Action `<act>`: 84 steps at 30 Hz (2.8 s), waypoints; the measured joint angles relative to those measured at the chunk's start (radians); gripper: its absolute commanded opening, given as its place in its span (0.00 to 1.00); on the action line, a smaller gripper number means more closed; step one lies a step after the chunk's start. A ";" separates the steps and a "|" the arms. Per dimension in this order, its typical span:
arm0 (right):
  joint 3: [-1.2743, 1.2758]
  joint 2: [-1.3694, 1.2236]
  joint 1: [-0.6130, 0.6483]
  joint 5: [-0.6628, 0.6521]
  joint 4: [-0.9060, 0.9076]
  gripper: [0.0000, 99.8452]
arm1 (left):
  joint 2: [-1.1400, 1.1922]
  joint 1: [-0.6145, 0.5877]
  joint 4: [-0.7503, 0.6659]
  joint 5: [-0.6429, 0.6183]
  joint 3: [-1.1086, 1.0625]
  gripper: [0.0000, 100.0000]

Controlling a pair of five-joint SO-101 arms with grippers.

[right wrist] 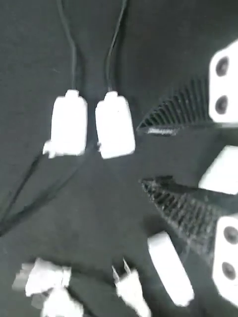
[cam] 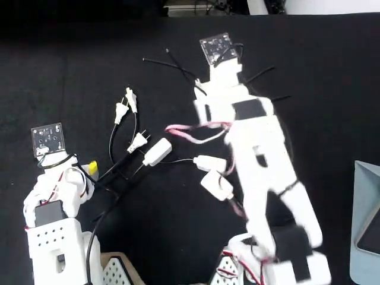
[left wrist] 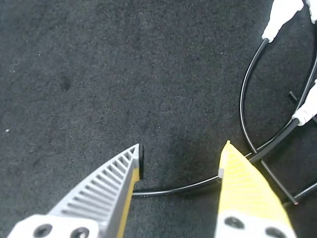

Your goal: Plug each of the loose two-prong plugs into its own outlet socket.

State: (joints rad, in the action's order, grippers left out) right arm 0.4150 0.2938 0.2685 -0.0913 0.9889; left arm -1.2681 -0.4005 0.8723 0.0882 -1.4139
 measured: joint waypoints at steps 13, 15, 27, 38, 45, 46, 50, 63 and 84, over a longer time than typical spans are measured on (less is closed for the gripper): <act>0.354 0.100 0.324 0.130 -0.275 0.05 | 0.000 0.000 0.000 0.000 0.000 0.26; 0.371 0.100 0.327 0.130 -0.302 0.05 | 0.000 0.000 0.000 0.000 0.000 0.26; 0.245 -0.209 0.345 0.135 -0.324 0.05 | 0.000 0.000 0.000 0.000 0.000 0.26; 0.150 -0.262 0.425 0.038 -0.276 0.21 | 0.000 0.000 0.000 0.000 0.000 0.26; 0.140 -0.293 0.468 -0.118 -0.273 0.22 | 0.000 0.000 0.000 0.000 0.000 0.26; 0.126 -0.310 0.473 -0.133 -0.273 0.22 | 0.000 0.000 0.000 0.000 0.000 0.26; 0.048 -0.408 0.482 -0.170 -0.273 0.22 | 0.000 0.000 0.000 0.000 0.000 0.26; -0.206 -0.686 0.482 -0.226 -0.270 0.15 | 0.000 0.000 0.000 0.000 0.000 0.26; -0.304 -0.617 0.448 -0.222 -0.158 0.16 | 0.000 0.000 0.000 0.000 0.000 0.26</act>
State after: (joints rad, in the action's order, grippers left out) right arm 0.1112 -0.3230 0.7165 -0.3138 0.8309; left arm -1.2681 -0.4005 0.8723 0.0882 -1.4139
